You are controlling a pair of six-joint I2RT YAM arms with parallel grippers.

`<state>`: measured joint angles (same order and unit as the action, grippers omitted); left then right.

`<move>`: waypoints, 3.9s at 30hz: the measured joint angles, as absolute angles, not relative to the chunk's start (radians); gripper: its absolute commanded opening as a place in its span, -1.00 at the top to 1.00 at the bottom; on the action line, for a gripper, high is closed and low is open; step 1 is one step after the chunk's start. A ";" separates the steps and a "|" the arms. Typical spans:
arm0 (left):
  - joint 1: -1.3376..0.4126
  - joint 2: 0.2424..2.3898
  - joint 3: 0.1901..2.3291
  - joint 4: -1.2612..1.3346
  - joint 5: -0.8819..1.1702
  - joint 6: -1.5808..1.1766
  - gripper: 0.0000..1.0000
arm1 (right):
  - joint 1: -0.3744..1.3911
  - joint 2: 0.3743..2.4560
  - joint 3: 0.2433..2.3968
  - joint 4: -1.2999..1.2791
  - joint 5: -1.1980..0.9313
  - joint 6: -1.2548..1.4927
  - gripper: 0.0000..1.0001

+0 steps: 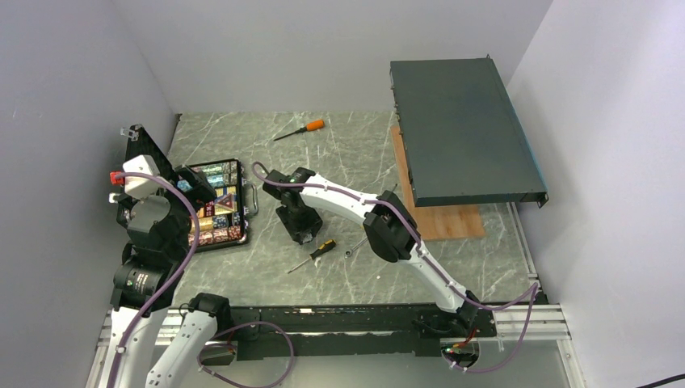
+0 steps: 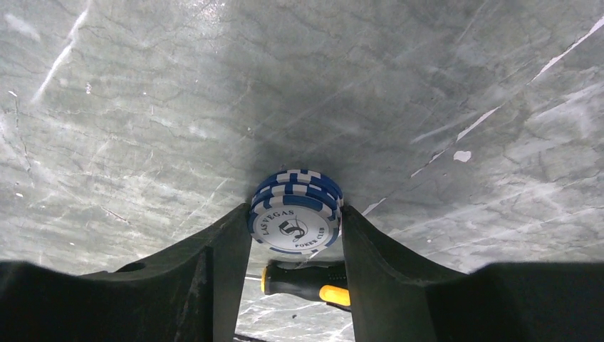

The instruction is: Pack up texas hold em set

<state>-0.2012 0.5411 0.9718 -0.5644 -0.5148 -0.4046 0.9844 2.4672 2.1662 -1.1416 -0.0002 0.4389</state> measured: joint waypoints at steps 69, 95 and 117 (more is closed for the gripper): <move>-0.057 0.731 0.910 -0.736 -0.146 -0.567 -0.99 | 0.902 2.048 1.728 -0.889 -0.013 0.299 1.00; -0.044 1.382 0.673 -0.106 1.121 -0.649 -0.50 | 0.964 1.896 1.678 -0.879 -0.159 0.114 1.00; -0.153 1.431 0.673 0.009 1.217 -0.702 0.02 | 0.985 1.896 1.772 -0.902 -0.140 0.112 1.00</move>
<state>-0.1528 1.4315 0.6735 0.0086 1.2167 -0.7021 0.9852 1.8957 1.7718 -0.9016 -0.1398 0.1123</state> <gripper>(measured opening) 0.535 0.451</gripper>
